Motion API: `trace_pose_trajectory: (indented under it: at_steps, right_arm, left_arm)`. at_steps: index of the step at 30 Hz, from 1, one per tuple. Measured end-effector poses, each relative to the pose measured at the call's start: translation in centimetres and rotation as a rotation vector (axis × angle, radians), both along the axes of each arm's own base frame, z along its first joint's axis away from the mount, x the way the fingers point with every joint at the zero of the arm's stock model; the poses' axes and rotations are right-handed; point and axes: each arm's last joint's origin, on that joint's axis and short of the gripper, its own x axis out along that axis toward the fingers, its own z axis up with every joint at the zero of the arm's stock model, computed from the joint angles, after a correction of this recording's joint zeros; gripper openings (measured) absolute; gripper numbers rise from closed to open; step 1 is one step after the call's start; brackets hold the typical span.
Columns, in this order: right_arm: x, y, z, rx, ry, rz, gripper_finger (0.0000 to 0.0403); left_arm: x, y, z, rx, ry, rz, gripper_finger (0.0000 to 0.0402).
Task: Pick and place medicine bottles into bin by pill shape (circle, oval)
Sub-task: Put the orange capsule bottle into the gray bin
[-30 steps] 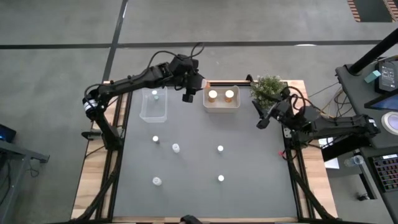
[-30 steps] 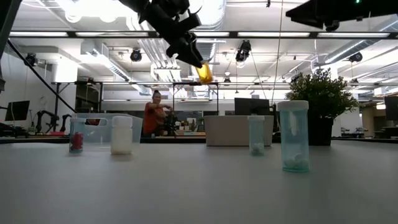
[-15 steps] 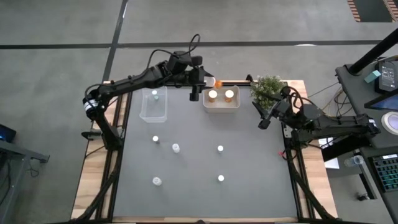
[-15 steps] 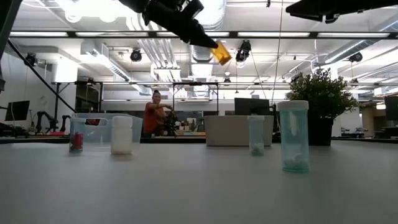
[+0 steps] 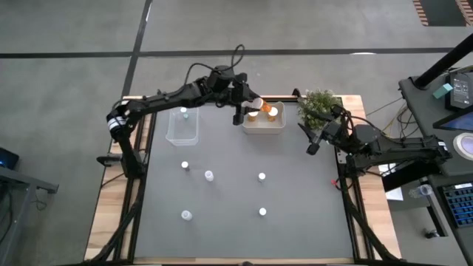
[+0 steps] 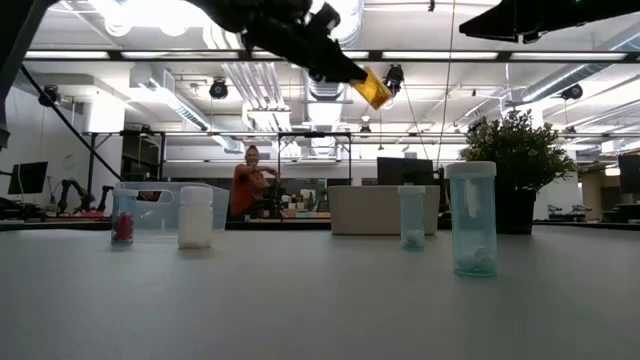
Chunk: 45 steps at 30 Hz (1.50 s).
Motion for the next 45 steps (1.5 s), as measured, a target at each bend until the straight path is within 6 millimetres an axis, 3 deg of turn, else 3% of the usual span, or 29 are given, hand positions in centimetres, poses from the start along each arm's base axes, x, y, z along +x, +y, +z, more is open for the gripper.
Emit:
trace_pose_trajectory:
  at_steps: [9,17,22,26,34,45]
  right_arm:
    - [0.0,0.0,0.0,0.001,-0.002,0.000,0.0224]
    - [0.1,-0.2,0.0,0.067,-0.040,-0.022,0.0224]
    - [2.7,-0.7,0.3,0.128,0.089,-0.086,0.0224]
    - [4.6,-1.5,1.7,0.174,0.207,-0.133,0.0224]
    - [7.7,-4.8,4.4,0.330,0.453,-0.088,0.0223]
    - [11.2,-12.0,4.5,0.505,0.732,0.116,0.0223]
  left_arm:
    - [2.1,1.1,-3.8,-0.055,0.057,0.014,0.0194]
    - [2.3,2.0,-5.9,-0.073,0.145,0.072,0.0194]
    - [2.1,2.3,-6.1,-0.077,0.168,0.091,0.0194]
    - [2.0,2.3,-6.0,-0.069,0.167,0.089,0.0194]
    - [1.8,2.1,-6.0,-0.056,0.188,0.076,0.0194]
    - [0.5,1.1,-5.8,-0.074,0.314,0.039,0.0194]
